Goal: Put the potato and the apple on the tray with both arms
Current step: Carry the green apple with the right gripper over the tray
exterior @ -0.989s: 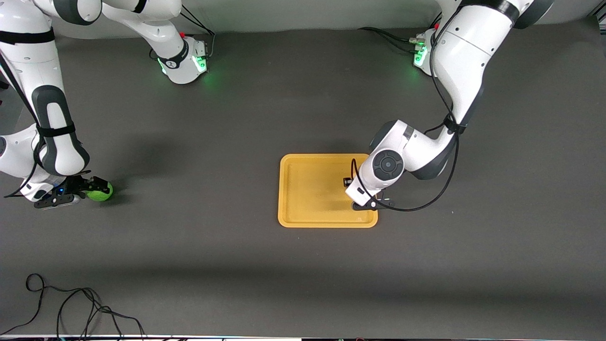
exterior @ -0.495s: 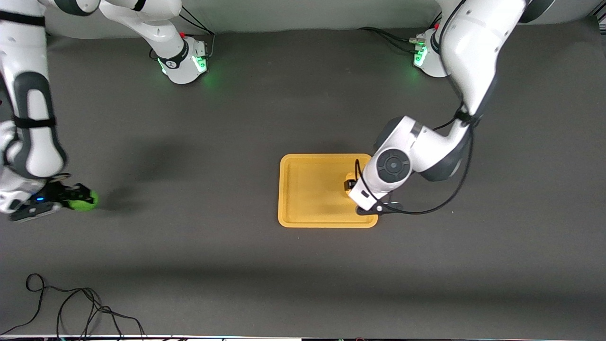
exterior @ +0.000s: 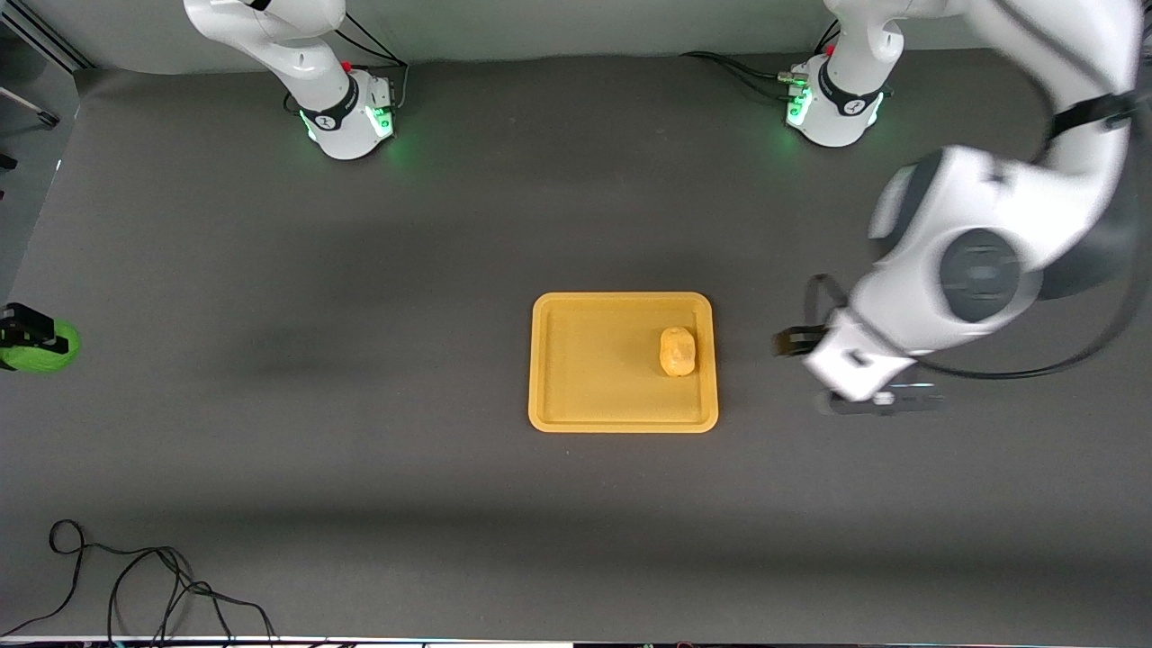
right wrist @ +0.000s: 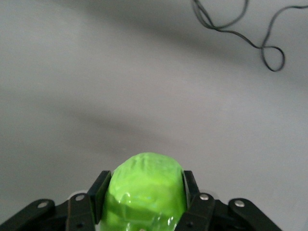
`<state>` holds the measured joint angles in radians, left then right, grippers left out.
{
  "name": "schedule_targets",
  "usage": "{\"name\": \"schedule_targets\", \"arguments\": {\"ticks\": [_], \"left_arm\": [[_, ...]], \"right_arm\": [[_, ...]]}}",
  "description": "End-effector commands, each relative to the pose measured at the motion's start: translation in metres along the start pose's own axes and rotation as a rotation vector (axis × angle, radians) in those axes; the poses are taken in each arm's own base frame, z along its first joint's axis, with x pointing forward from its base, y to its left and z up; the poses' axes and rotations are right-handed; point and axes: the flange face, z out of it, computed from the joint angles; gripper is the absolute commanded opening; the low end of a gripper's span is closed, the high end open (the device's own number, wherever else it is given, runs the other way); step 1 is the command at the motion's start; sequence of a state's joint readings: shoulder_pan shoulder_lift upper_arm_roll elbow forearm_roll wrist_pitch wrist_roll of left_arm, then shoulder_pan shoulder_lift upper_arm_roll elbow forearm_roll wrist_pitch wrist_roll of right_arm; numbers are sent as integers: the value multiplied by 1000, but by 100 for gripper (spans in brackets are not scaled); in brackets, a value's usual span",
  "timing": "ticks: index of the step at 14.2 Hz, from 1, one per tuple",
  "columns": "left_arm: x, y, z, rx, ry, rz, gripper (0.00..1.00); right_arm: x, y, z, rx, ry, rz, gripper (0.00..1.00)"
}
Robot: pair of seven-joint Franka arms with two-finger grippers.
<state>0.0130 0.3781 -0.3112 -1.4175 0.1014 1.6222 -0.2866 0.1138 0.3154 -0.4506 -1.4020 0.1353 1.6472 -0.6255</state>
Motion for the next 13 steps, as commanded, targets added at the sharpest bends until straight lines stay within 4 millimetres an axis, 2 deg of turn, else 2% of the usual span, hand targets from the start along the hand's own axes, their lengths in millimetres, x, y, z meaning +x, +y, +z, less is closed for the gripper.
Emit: {"name": "schedule_targets", "arguments": {"ticks": [1, 2, 3, 4, 5, 6, 8, 9, 11, 13], "left_arm": [[5, -83, -11, -1, 26, 50, 100], [6, -101, -13, 14, 50, 52, 100], [-1, -129, -19, 28, 78, 71, 100], [-17, -153, -27, 34, 98, 112, 100], [-41, -170, -37, 38, 115, 140, 100], [-62, -174, -51, 18, 135, 128, 100], [-80, -169, -74, 22, 149, 125, 100], [-87, -161, -81, 21, 146, 128, 100], [-109, -144, -86, 36, 110, 118, 100], [-128, -138, -86, 58, 128, 116, 99]], "right_arm": [[46, -87, -12, -40, -34, 49, 35], [60, -127, -15, -43, -25, 69, 35], [73, -164, -16, -44, -19, 84, 35], [84, -205, -17, -47, -10, 96, 35], [95, -256, -16, -55, -5, 120, 35], [103, -307, -14, -63, 2, 152, 35], [109, -404, 0, -75, 5, 231, 35], [112, -459, 9, -47, 9, 271, 35], [115, -547, 25, 0, 7, 346, 35], [112, -626, 47, 38, 2, 415, 35]]}}
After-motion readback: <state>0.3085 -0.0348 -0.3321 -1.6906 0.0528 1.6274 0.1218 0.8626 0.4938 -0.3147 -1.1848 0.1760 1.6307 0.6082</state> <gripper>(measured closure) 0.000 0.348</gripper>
